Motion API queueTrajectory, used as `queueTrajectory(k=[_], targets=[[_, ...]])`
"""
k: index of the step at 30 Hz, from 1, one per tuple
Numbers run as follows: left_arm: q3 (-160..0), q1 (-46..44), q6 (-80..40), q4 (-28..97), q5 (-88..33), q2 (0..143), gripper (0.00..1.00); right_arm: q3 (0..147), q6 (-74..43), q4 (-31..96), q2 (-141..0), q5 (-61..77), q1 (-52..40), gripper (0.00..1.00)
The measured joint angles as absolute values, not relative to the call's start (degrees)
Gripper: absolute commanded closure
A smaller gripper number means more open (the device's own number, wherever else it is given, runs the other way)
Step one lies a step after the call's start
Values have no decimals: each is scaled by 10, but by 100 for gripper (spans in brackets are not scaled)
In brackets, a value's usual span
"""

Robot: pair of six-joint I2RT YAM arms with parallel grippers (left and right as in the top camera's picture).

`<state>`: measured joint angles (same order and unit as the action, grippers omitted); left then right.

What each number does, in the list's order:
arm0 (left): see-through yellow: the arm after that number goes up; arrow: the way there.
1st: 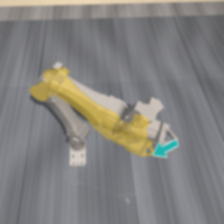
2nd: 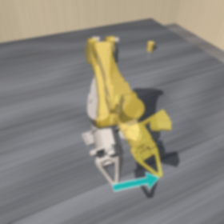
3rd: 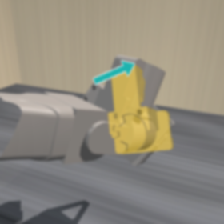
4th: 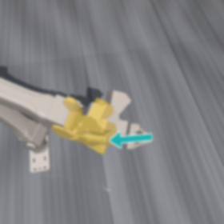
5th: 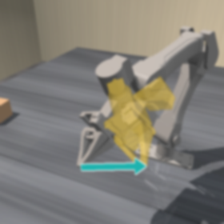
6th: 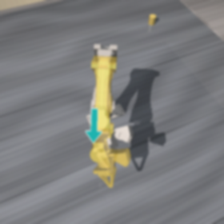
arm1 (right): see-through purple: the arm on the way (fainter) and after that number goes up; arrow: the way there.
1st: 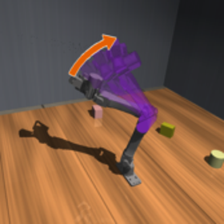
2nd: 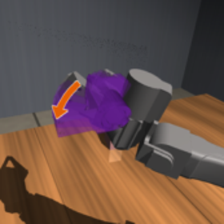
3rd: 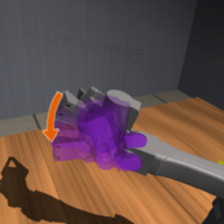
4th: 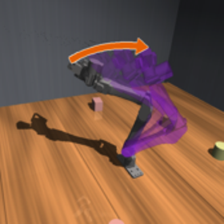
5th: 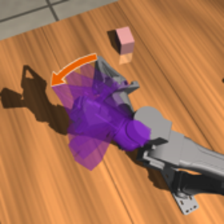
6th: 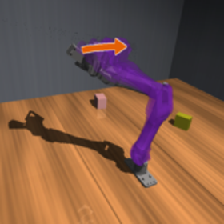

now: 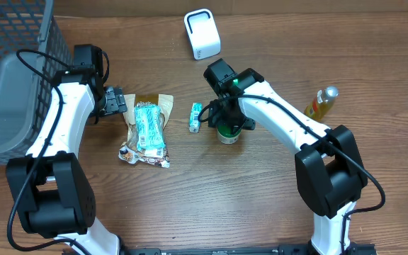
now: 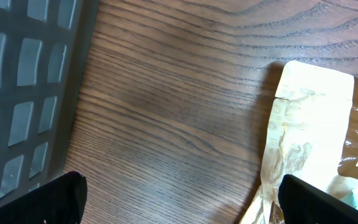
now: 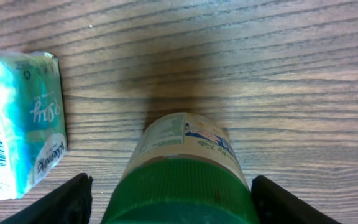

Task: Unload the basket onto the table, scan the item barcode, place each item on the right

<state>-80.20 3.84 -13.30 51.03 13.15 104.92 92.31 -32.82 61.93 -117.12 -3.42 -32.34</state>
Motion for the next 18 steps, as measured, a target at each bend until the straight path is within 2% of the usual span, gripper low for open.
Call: queueTrajectory(k=[5,9,18], targets=[[-802,38,-133,510,131,1049,1,923,-328,608,-1171,-35,-323,10],[-802,38,-133,510,131,1049,0,923,-329,606,-1171,-47,-323,0],[-802,38,-133,510,131,1049,0,923,-328,594,-1171,-67,-323,0]])
